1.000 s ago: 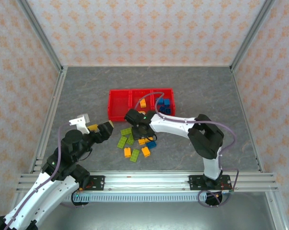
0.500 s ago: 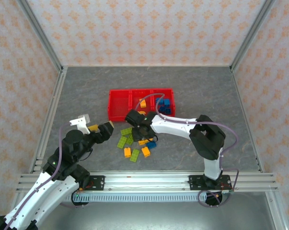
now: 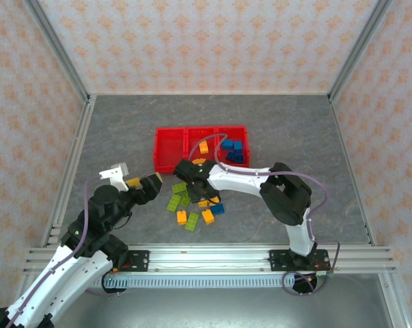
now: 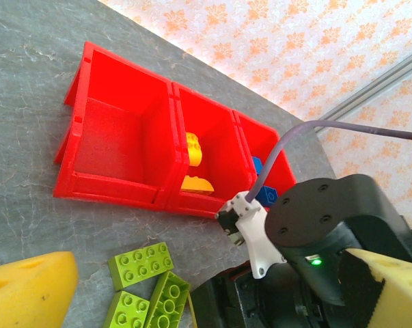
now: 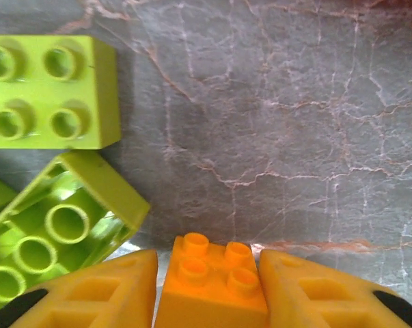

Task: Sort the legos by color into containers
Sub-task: Pick up the lego from the bottom-center of the table.

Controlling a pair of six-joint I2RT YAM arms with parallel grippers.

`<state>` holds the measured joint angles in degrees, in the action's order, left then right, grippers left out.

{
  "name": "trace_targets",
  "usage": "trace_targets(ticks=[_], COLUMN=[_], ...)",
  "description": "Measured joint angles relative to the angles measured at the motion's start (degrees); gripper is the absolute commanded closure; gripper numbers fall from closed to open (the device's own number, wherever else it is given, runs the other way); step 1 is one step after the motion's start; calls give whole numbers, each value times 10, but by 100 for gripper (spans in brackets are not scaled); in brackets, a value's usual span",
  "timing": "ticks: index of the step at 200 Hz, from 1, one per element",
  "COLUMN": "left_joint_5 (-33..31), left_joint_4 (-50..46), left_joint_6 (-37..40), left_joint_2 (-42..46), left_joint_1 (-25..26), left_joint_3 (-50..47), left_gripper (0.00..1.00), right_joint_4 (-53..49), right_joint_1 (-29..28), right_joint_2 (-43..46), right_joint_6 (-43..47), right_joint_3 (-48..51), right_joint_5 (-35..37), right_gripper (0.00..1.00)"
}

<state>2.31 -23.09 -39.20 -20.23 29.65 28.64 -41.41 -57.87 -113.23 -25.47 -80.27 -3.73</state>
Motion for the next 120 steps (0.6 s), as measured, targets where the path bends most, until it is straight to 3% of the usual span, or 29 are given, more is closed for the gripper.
trace_targets(ticks=[120], left_joint_5=[0], left_joint_4=[2], left_joint_6=[0], left_joint_2=[0], left_joint_1=[0], left_joint_3=[0], left_gripper=[1], right_joint_4=[-29], right_joint_1=[0], right_joint_2=[8], right_joint_6=[6], right_joint_3=[-17], right_joint_5=[54], right_gripper=[74])
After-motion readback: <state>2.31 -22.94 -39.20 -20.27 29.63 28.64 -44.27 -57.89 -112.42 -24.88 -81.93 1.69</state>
